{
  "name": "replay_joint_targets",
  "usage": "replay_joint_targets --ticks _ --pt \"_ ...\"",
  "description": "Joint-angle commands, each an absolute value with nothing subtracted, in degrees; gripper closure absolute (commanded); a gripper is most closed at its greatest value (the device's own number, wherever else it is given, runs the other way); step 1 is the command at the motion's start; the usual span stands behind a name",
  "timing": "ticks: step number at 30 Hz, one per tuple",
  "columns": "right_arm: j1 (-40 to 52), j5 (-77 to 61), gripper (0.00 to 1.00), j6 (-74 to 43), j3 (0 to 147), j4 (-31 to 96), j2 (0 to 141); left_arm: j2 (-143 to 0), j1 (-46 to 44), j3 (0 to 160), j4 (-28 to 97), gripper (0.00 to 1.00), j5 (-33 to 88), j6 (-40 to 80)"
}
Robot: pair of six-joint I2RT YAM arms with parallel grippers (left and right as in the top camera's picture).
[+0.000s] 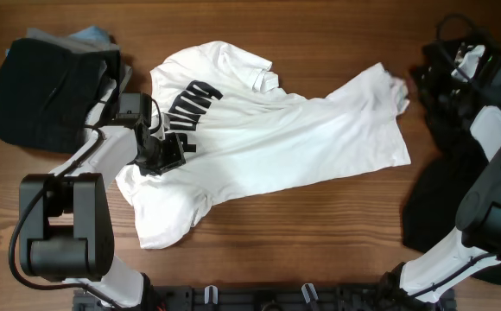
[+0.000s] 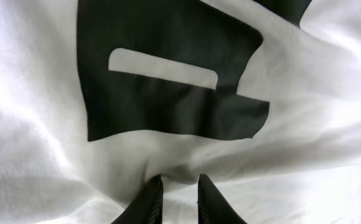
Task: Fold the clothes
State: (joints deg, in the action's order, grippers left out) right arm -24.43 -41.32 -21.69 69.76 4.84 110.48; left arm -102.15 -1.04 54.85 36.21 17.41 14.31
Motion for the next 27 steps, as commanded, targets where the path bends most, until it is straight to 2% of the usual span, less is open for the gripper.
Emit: replay_joint_targets --ticks 1,2,3,4,5,6,8,9,12,14,15,16,17,19,24,27 --pt "-24.34 -38.44 0.23 -20.27 70.46 10.98 110.91 -105.12 0.16 51.83 36.80 0.80 8.23 14.85" --pt "-24.34 -35.88 0.23 -18.87 70.46 15.03 110.91 -105.12 0.16 51.83 36.82 0.80 8.23 14.85" --pt "-24.34 -32.71 0.28 -16.99 70.46 20.80 110.91 -105.12 0.16 51.83 36.84 0.79 8.23 14.83" --pt "-24.34 -29.15 0.36 -14.46 70.46 27.49 110.91 -105.12 0.16 51.83 36.84 0.79 8.23 14.83" --pt "-24.34 -25.26 0.50 -13.45 70.46 33.58 110.91 -105.12 0.16 51.83 36.86 0.79 8.23 14.83" --pt "-24.34 -20.73 0.58 -13.47 70.46 39.72 110.91 -105.12 0.16 51.83 36.88 0.77 8.23 14.83" --pt "-24.34 -15.68 0.46 -13.06 70.46 47.51 110.91 -105.12 0.16 51.83 36.88 0.76 8.23 14.83" --pt "-24.34 -14.66 0.43 -11.64 70.46 50.87 110.91 -105.12 0.16 51.83 36.88 0.75 8.23 14.81" --pt "-24.34 -12.45 0.37 -10.90 69.21 55.11 110.91 -105.12 0.16 51.86 36.86 0.72 8.25 14.81" --pt "-24.34 -13.32 0.36 -10.63 66.92 53.69 110.91 -105.12 0.16 51.86 36.88 0.71 8.25 14.81" --pt "-24.34 -15.75 0.39 -10.48 65.82 52.03 110.91 -105.12 0.16 51.86 36.88 0.71 8.25 14.81" --pt "-24.34 -17.28 0.47 -10.50 65.73 51.09 110.91 -105.12 0.19 51.86 36.88 0.71 8.25 14.79" --pt "-24.34 -18.68 0.60 -10.50 65.78 50.04 110.89 -105.12 0.16 51.86 36.88 0.70 8.25 14.79" --pt "-24.34 -21.06 0.95 -10.48 66.87 49.17 110.65 -105.10 0.19 51.88 37.36 0.71 8.25 13.89" --pt "-24.34 -20.91 0.96 -10.72 71.05 58.83 99.46 -104.90 1.30 51.88 39.22 0.70 8.21 13.74" --pt "-24.34 -10.66 0.96 -18.61 71.02 70.13 89.82 -104.90 3.60 51.88 39.00 0.69 8.21 13.74"
